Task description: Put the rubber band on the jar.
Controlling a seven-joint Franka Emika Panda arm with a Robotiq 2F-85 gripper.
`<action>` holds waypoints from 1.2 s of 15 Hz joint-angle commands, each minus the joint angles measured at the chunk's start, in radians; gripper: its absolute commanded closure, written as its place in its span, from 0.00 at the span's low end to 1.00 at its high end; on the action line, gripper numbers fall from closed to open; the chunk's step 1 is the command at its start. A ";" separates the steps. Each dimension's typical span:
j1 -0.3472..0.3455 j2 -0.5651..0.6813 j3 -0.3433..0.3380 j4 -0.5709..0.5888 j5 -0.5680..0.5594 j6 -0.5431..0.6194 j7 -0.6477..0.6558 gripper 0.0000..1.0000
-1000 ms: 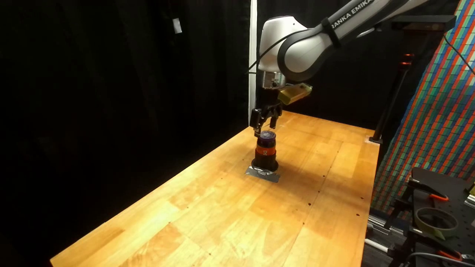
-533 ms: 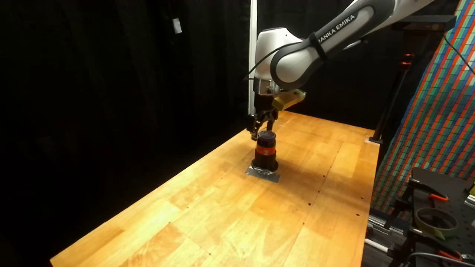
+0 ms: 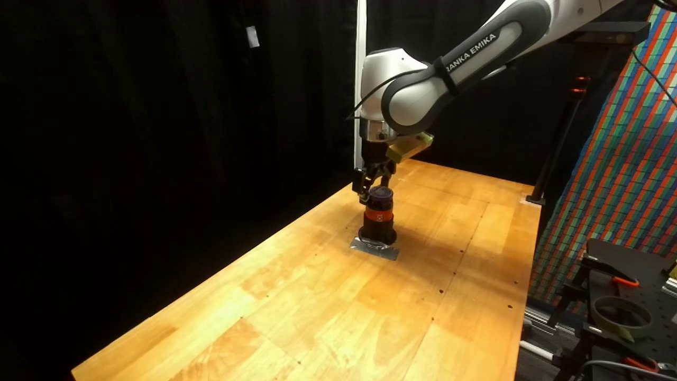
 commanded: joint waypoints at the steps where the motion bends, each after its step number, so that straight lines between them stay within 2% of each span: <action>1: 0.007 -0.001 -0.013 0.032 0.002 -0.122 -0.024 0.00; 5: -0.004 -0.046 -0.012 0.004 0.005 -0.215 -0.029 0.00; 9: -0.023 -0.063 0.002 -0.022 0.031 -0.245 -0.066 0.00; 12: -0.039 -0.063 0.010 -0.045 0.063 -0.257 -0.110 0.00; 18: -0.076 -0.081 0.019 -0.124 0.107 -0.203 -0.196 0.00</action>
